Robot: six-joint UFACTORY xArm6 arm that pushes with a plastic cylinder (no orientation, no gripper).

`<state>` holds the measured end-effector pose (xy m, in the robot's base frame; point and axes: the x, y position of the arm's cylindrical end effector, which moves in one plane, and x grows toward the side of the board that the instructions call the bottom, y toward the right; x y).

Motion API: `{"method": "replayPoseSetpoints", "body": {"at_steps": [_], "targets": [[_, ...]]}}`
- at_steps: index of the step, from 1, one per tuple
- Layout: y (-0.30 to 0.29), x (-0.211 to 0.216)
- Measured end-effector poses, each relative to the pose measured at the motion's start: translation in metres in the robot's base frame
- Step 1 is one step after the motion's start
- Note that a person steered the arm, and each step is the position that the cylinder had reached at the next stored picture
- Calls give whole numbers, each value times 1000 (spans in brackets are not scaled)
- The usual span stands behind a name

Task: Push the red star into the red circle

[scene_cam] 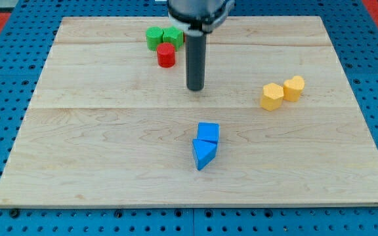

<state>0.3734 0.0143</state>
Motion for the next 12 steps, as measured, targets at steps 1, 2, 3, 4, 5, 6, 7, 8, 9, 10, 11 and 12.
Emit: {"method": "replayPoseSetpoints", "body": {"at_steps": [1,2,3,4,5,6,7,8,9,10,11,12], "targets": [[48,-60],[84,-129],[39,-167],[-44,-173],[-113,-172],[-115,-148],[-89,-140],[-67,-142],[-57,-146],[-45,-135],[-25,-151],[-17,-171]]}}
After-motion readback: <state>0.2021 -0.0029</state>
